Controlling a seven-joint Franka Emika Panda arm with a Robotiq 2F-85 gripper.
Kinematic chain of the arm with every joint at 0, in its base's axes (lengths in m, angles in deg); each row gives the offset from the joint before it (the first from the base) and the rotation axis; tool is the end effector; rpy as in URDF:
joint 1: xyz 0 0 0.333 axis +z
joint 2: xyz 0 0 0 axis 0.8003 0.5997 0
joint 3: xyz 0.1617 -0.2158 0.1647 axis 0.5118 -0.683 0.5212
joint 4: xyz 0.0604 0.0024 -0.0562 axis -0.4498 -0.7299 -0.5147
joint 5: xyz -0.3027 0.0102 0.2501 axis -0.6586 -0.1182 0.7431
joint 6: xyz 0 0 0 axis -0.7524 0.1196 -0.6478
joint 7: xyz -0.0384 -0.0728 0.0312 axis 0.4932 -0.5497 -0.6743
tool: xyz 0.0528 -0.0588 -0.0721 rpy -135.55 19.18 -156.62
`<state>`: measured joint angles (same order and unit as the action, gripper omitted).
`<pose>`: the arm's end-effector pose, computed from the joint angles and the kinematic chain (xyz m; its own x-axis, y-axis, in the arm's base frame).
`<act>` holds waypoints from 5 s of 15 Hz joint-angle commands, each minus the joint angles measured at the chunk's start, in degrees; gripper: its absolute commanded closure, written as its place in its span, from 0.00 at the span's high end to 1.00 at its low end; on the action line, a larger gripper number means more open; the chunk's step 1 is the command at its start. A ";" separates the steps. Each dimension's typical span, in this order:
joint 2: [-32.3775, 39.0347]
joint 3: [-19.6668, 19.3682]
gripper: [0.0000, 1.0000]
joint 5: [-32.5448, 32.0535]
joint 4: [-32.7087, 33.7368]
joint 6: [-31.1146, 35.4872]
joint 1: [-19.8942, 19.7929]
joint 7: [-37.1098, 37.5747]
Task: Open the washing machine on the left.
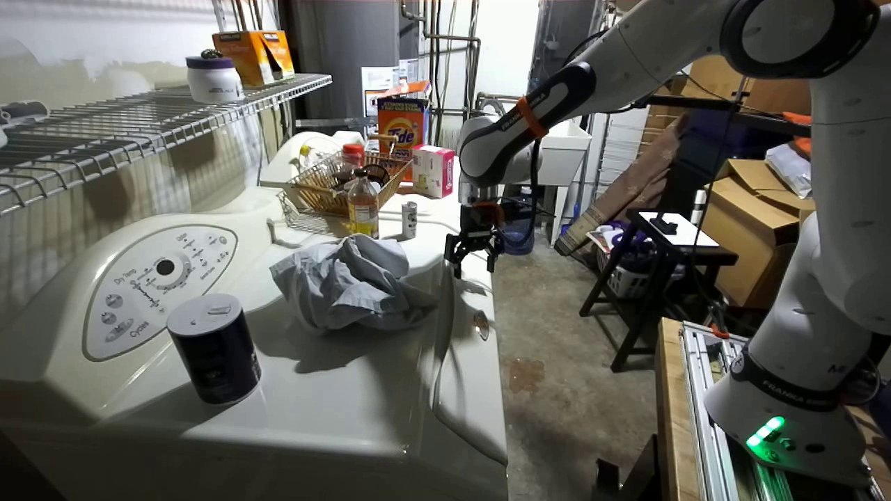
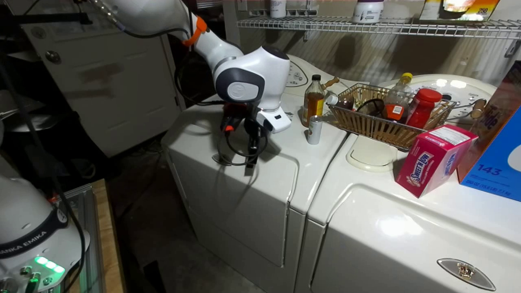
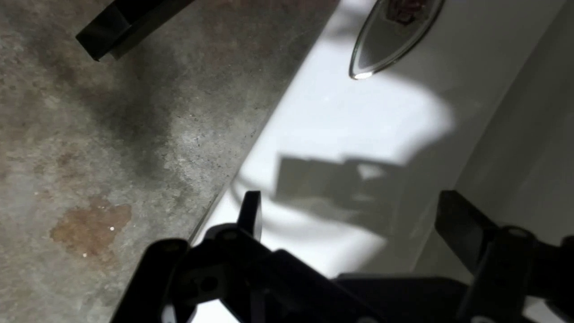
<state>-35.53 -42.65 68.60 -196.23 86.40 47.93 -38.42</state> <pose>0.5830 -0.1013 0.2487 0.7875 -0.5798 -0.2091 -0.6043 -0.7931 -0.0765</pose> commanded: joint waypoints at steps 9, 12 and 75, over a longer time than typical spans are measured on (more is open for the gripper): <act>0.80 0.97 1.00 2.13 0.18 2.78 0.33 -0.93; 1.82 0.53 1.00 0.92 0.35 3.64 0.95 0.44; -3.48 -8.76 1.00 -28.19 -0.71 -4.97 1.53 28.35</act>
<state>-35.74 -52.99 40.58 -194.83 79.82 49.95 -6.16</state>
